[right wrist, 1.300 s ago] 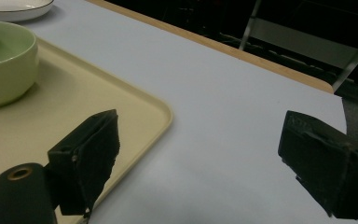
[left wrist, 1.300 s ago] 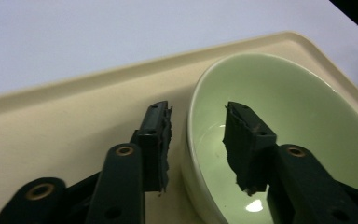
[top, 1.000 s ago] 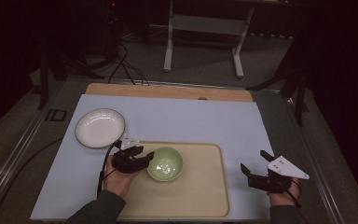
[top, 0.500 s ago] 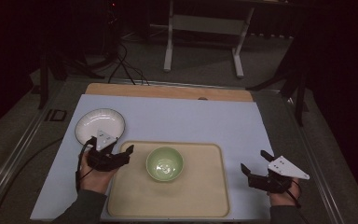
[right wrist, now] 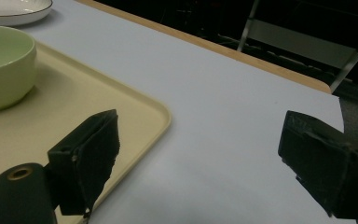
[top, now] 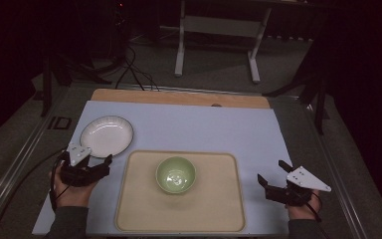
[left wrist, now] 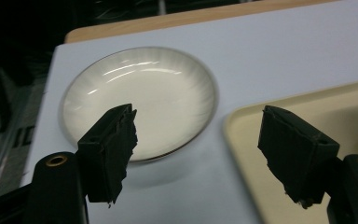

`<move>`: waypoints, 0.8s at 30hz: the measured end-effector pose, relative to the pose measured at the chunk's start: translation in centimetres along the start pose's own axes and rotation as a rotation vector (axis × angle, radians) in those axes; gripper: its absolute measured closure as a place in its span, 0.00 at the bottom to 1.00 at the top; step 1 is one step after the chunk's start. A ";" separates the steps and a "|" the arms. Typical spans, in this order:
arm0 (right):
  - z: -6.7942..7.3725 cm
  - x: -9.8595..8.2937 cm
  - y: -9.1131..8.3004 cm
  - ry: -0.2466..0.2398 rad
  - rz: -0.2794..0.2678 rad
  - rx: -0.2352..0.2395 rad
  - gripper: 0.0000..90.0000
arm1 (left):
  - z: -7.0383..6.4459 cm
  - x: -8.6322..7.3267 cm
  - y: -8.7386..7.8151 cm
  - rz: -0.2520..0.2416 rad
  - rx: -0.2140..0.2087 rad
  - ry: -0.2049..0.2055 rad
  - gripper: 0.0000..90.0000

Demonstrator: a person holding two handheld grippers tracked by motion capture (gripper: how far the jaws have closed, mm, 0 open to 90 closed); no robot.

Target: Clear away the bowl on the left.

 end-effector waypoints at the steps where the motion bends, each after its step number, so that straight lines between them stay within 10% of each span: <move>1: 0.0 0.0 0.0 0.000 0.000 0.000 0.14 | 0.3 -0.3 0.0 0.004 0.002 -0.013 0.31; 24: -0.1 0.1 0.0 0.010 -0.008 0.001 0.14 | 2.8 -1.2 0.4 -0.034 0.038 -0.050 0.32</move>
Point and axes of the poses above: each handheld gripper's, and its own axes: y roughly forward along the jaws, x roughly out of its top, z roughly to its left, the point moved 9 cm from there along y, roughly forward along the jaws, and after that the axes turned 14 degrees about y, right-handed, at the moved point
